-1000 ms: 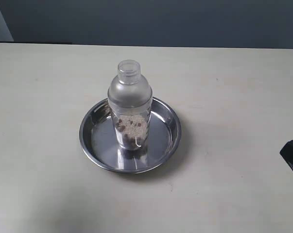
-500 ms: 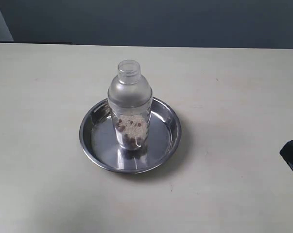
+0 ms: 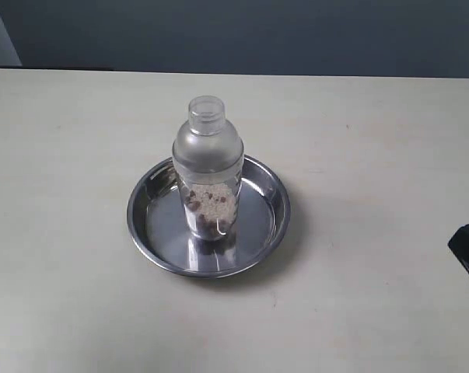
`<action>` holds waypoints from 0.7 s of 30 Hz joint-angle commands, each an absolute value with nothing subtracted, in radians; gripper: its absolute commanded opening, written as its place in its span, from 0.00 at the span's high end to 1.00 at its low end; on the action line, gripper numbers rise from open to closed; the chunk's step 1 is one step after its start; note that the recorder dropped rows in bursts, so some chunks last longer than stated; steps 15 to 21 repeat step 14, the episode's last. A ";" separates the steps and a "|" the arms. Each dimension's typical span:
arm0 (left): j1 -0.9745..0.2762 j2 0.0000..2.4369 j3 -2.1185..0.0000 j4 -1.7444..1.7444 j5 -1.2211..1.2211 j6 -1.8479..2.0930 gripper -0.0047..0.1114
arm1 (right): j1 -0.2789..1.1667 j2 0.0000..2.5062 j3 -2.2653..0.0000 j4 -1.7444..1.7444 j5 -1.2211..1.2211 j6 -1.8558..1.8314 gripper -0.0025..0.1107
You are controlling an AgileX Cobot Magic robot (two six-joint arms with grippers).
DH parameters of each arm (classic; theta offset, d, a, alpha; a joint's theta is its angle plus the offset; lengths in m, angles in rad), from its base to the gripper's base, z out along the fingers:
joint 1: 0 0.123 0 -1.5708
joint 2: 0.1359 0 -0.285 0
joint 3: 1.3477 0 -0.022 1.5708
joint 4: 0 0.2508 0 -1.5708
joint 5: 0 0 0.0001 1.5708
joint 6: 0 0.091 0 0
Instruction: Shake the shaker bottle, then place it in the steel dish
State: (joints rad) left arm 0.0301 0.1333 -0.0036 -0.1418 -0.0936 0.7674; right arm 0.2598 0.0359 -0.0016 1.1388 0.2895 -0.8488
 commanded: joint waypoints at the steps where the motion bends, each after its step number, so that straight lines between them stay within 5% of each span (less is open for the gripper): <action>1: 0.025 0.126 0.000 -0.164 -0.091 0.581 0.16 | 0.259 0.032 0.000 1.142 0.283 -0.852 0.99; 21: 0.025 0.110 0.000 -0.100 -0.135 0.649 0.24 | 0.259 0.032 0.000 1.142 0.283 -0.852 0.99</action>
